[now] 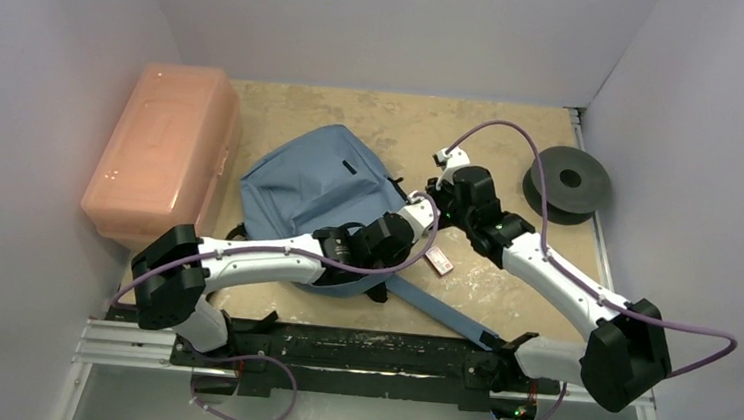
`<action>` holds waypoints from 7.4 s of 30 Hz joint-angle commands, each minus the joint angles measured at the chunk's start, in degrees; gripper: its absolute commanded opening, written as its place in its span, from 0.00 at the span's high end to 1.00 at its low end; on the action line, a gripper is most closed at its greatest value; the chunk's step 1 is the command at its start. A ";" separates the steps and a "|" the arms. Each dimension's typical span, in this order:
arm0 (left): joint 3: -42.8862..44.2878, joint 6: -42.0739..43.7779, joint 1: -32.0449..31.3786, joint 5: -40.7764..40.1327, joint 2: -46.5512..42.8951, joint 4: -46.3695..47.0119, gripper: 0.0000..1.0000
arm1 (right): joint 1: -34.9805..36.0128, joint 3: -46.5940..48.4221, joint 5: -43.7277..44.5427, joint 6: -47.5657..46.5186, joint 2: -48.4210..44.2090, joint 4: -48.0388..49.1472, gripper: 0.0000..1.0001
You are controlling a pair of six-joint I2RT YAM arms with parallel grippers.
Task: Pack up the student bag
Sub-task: Zip the student bag at the center of the board, then unzip the student bag at the center of the board.
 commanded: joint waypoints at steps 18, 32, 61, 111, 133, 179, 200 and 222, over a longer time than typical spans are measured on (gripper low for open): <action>-23.79 0.22 -0.24 18.97 -24.50 6.73 1.00 | -4.73 25.54 11.89 -2.06 29.00 7.20 1.00; -27.73 -0.69 -0.27 15.95 -26.55 4.76 1.00 | -4.79 17.97 21.16 -6.14 16.86 0.36 1.00; -18.59 -9.87 0.80 29.33 -14.67 15.17 0.79 | -8.35 22.15 8.25 -1.70 22.74 -4.80 0.24; 7.04 -25.25 36.03 28.18 -10.56 -16.61 0.51 | 0.73 3.65 -12.94 27.06 13.68 18.79 0.37; 18.09 -24.88 33.35 25.90 5.67 -20.50 0.84 | 0.30 2.67 -23.74 23.32 21.70 29.09 0.73; -17.63 -30.26 33.53 4.40 -35.57 -35.75 1.00 | -1.19 10.46 -5.86 13.56 19.35 12.23 0.99; -20.65 -28.69 33.48 11.15 -37.56 -29.66 1.00 | 17.50 23.51 17.35 58.30 25.64 -10.22 0.37; -12.58 -16.88 33.50 19.71 -36.68 -27.27 0.55 | 17.56 4.69 6.59 39.88 19.83 20.28 1.00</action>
